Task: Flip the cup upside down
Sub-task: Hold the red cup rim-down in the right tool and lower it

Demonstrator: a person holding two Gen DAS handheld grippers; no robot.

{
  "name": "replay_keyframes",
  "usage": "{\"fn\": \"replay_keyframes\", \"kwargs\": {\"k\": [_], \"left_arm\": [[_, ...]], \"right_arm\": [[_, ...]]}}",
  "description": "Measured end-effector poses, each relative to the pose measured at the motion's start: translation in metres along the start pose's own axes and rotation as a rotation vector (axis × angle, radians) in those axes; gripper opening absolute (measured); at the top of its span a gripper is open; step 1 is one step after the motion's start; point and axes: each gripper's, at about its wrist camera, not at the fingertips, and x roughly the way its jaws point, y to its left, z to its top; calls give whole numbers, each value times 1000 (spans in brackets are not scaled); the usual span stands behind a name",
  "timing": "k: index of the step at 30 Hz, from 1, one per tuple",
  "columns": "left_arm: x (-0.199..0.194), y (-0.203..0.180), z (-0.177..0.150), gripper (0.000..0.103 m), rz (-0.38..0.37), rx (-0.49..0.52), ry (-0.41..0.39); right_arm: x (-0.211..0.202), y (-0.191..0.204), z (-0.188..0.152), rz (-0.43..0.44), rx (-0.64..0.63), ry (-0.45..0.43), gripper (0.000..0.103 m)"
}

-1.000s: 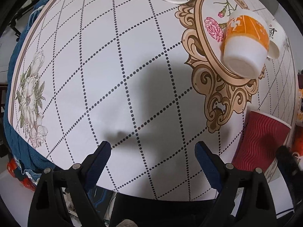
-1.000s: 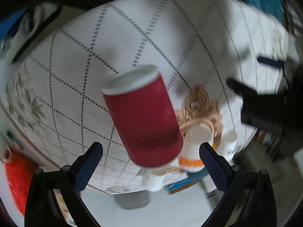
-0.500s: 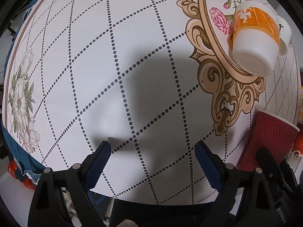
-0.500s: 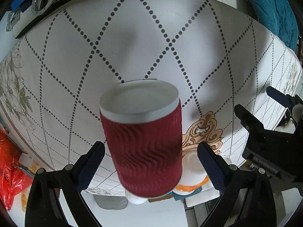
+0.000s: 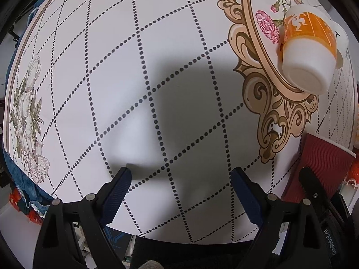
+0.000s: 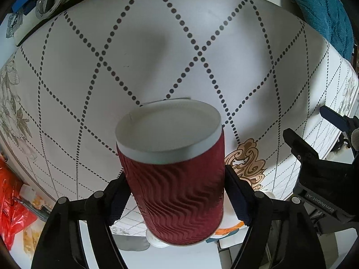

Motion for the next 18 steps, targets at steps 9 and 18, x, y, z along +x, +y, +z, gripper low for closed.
{"fn": "replay_keyframes", "kwargs": {"k": [9, 18], "left_arm": [[-1, 0, -2, 91, 6, -1, -6], [-5, 7, 2, 91, 23, 4, -16]], "right_arm": [[-7, -2, 3, 3, 68, 3, 79], [-5, -28, -7, 117, 286, 51, 78]]}}
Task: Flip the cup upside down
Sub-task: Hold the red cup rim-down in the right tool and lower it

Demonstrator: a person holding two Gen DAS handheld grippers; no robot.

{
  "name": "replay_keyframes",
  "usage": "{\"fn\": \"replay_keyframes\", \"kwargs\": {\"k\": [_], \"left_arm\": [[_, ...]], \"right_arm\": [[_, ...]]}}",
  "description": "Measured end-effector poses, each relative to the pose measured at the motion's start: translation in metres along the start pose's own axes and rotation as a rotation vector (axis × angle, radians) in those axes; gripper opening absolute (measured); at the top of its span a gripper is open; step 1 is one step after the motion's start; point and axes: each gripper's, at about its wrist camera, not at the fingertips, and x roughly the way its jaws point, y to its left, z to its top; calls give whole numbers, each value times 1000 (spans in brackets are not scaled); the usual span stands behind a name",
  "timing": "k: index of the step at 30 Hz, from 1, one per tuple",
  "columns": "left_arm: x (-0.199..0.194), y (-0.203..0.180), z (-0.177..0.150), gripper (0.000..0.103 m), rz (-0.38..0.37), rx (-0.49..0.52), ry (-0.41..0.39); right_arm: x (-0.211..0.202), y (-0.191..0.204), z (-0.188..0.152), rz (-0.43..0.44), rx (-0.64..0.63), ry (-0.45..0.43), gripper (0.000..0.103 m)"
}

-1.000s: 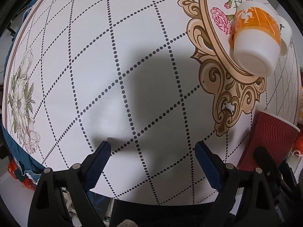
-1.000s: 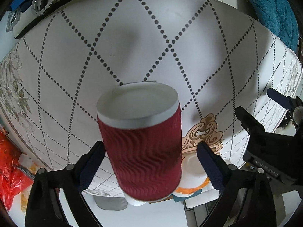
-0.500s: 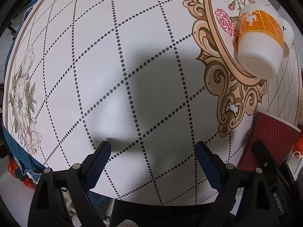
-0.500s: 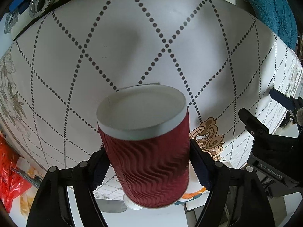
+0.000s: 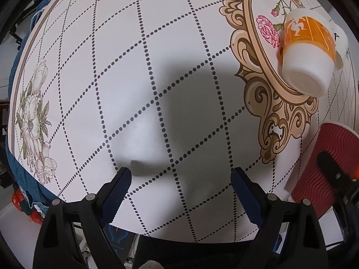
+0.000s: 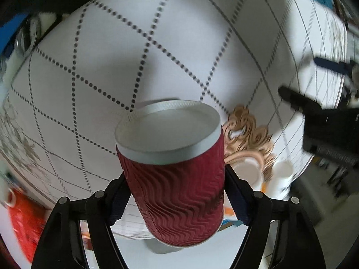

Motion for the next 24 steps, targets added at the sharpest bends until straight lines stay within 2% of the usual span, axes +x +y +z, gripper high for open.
{"fn": "replay_keyframes", "kwargs": {"k": [8, 12, 19, 24], "left_arm": [[-7, 7, 3, 91, 14, 11, -12], [-9, 8, 3, 90, 20, 19, -15], [-11, 8, -15, 90, 26, 34, -18], [-14, -2, -24, 90, 29, 44, -21]], "right_arm": [[4, -29, -7, 267, 320, 21, 79], [11, -44, -16, 366, 467, 38, 79], [33, -56, -29, 533, 686, 62, 79], [51, -58, -42, 683, 866, 88, 79]]}}
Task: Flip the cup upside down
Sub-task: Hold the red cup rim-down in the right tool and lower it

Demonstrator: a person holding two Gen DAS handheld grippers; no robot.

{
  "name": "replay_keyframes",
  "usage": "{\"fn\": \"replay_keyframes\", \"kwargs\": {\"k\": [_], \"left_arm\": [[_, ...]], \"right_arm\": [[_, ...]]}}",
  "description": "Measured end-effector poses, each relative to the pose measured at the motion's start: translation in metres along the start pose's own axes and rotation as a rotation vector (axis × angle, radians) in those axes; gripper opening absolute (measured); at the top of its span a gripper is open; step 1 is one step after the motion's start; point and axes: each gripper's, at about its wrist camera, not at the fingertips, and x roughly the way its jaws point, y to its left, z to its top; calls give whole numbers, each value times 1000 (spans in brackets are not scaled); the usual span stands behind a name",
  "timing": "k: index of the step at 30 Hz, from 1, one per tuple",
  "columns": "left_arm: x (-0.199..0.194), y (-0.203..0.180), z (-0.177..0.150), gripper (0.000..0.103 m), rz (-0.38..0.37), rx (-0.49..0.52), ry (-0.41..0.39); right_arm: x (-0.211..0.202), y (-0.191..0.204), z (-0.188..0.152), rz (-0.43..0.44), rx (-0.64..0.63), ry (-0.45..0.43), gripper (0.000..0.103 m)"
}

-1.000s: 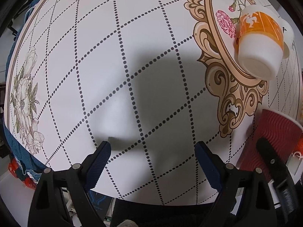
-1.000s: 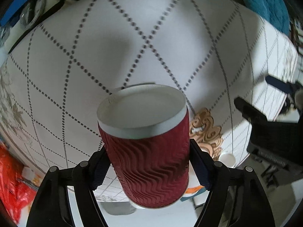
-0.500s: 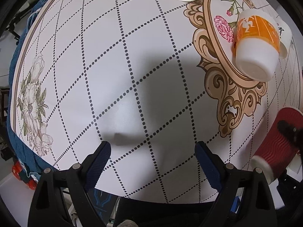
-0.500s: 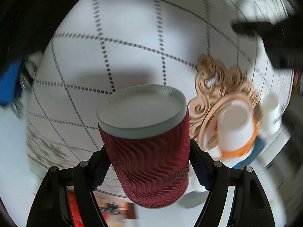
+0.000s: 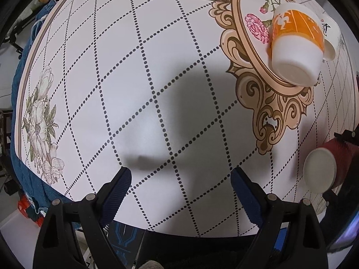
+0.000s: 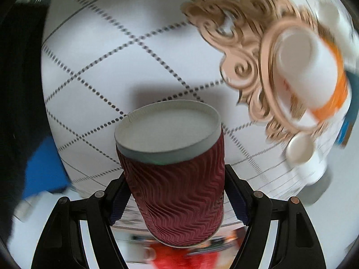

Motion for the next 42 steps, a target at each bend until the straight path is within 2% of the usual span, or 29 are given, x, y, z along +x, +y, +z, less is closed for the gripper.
{"fn": "replay_keyframes", "kwargs": {"k": [6, 7, 8, 14, 23, 29, 30, 31, 33, 37, 42], "left_arm": [[-1, -10, -14, 90, 5, 9, -1], [-1, -11, -17, 90, 5, 11, -1], [1, -11, -19, 90, 6, 12, -1], [-3, -24, -28, 90, 9, 27, -6], [-8, -32, -32, 90, 10, 40, -7], [-10, -37, -36, 90, 12, 43, -7], [-11, -39, -35, 90, 13, 43, -7], [-12, -41, -36, 90, 13, 43, -8], [-14, -40, -35, 90, 14, 46, -8], [-16, -47, -35, 90, 18, 56, -9], [-19, -60, -36, 90, 23, 73, -11]], "right_arm": [[15, -27, -6, 191, 246, 39, 79], [18, -34, -11, 221, 348, 76, 79], [20, -40, -15, 257, 392, 82, 79], [39, -71, -37, 426, 608, 99, 79], [72, -96, -68, 637, 863, 97, 79], [101, -121, -105, 722, 964, 94, 80], [106, -133, -116, 725, 978, 94, 80], [109, -140, -121, 679, 1048, 100, 81], [111, -150, -128, 664, 1060, 90, 91], [110, -169, -138, 627, 1057, 53, 91], [112, -178, -140, 549, 1034, 62, 91]]}}
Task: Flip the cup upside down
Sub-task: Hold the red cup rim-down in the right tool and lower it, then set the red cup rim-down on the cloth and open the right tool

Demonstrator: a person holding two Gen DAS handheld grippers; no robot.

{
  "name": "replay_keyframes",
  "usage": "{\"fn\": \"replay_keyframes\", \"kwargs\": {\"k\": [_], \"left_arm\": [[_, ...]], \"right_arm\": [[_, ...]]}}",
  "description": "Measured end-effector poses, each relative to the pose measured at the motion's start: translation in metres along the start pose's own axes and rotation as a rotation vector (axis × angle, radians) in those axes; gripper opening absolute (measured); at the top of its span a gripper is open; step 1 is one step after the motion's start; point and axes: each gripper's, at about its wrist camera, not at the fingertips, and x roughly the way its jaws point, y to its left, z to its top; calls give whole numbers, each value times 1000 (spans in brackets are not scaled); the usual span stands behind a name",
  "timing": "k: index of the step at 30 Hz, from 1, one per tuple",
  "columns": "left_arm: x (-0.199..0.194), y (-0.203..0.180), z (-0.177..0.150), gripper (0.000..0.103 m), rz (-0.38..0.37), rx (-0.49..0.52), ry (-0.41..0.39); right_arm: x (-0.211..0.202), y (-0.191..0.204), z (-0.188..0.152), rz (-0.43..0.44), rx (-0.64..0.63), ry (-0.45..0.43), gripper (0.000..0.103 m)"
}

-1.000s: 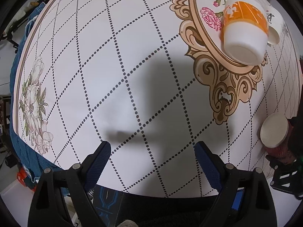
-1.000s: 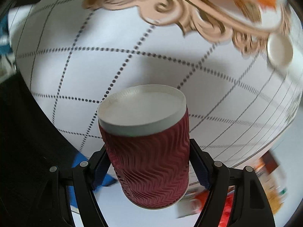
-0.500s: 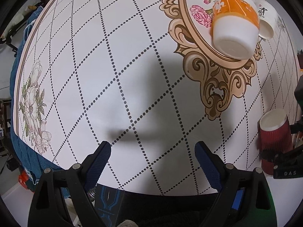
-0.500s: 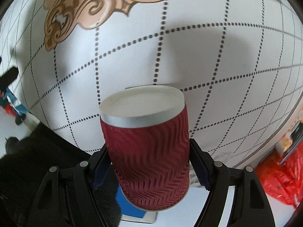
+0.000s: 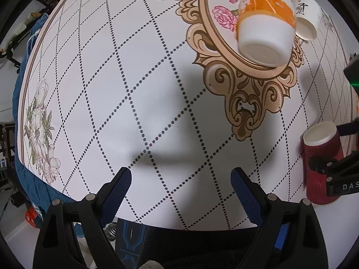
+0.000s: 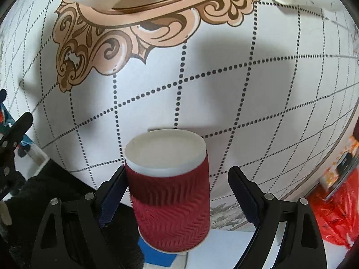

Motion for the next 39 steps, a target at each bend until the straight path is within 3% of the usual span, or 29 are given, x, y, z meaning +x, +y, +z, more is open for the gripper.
{"fn": "replay_keyframes", "kwargs": {"k": [2, 5, 11, 18, 20, 21, 25, 31, 39], "left_arm": [[0, -4, 0, 90, 1, 7, 0], [0, -11, 2, 90, 4, 14, 1], [-5, -25, 11, 90, 9, 23, -1], [-16, -46, 26, 90, 20, 44, -10], [-19, -53, 33, 90, 22, 48, -11], [-20, -56, 39, 90, 23, 50, -10], [-28, -68, 54, 90, 30, 55, -18], [-40, -79, 62, 90, 52, 72, -33], [-44, -95, 51, 90, 59, 88, -34]], "right_arm": [[2, -5, 0, -9, -4, -12, 91], [9, -5, -10, -2, 4, -30, 73], [3, 10, -51, 19, 59, -143, 73], [-28, -13, -95, 82, 215, -395, 73], [-34, -4, -104, 84, 251, -471, 73], [-37, -6, -108, 126, 215, -490, 73], [-45, -14, -130, 171, 294, -674, 73], [-56, 31, -136, 154, 339, -881, 73], [-50, 39, -172, 167, 337, -920, 74]]}}
